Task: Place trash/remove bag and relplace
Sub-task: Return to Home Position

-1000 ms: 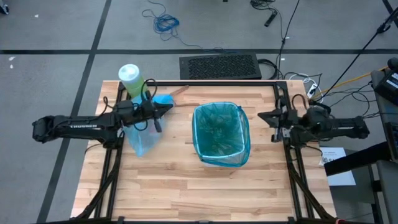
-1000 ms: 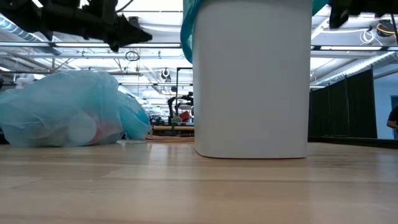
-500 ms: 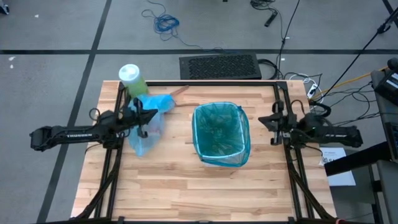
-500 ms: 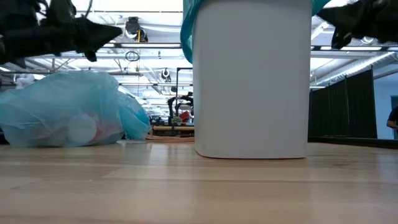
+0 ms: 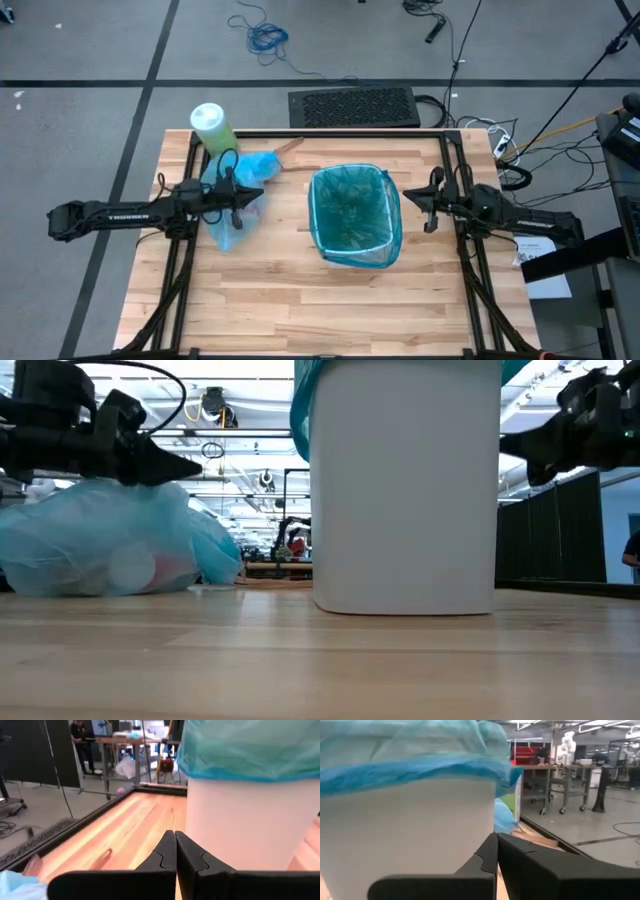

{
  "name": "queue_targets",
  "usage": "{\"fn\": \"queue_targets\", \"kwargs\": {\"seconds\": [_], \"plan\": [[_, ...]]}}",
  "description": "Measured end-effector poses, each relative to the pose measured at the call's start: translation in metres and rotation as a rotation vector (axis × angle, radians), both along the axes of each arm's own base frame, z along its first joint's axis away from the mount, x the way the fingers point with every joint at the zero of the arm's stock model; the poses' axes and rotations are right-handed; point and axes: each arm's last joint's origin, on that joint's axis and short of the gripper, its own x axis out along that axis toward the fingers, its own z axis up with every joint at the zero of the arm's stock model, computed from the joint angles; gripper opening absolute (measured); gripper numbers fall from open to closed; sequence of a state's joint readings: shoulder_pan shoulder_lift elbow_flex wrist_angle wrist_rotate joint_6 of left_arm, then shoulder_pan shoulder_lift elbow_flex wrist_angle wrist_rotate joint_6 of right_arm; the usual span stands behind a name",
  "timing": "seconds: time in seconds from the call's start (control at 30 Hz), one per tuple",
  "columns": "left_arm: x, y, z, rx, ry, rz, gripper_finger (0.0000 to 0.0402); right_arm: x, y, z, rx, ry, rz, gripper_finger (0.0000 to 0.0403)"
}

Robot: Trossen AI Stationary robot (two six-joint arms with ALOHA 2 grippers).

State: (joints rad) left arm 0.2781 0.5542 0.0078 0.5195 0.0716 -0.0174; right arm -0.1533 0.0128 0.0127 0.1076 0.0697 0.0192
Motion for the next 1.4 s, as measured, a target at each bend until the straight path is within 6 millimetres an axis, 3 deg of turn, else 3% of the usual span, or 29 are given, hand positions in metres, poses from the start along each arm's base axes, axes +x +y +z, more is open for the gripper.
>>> {"fn": "queue_targets", "kwargs": {"seconds": [0.17, 0.47, 0.7, 0.93, 1.4], "plan": [[-0.006, -0.010, 0.012, 0.108, -0.087, -0.097, 0.0000, -0.003, 0.001, 0.008, -0.010, -0.020, 0.019, 0.0000], [-0.032, -0.019, 0.002, 0.081, -0.016, -0.080, 0.0000, -0.006, 0.001, 0.015, -0.040, 0.071, 0.004, 0.0000], [-0.034, -0.019, 0.005, 0.064, 0.015, -0.046, 0.0000, -0.007, 0.001, 0.013, -0.045, 0.089, -0.001, 0.0000], [-0.033, -0.019, 0.005, 0.056, 0.027, -0.041, 0.0000, -0.009, -0.003, -0.006, 0.037, 0.285, -0.131, 0.0000], [-0.033, -0.017, 0.005, 0.000, 0.017, 0.014, 0.0000, -0.008, -0.002, -0.005, 0.059, 0.275, -0.111, 0.0000]]}}
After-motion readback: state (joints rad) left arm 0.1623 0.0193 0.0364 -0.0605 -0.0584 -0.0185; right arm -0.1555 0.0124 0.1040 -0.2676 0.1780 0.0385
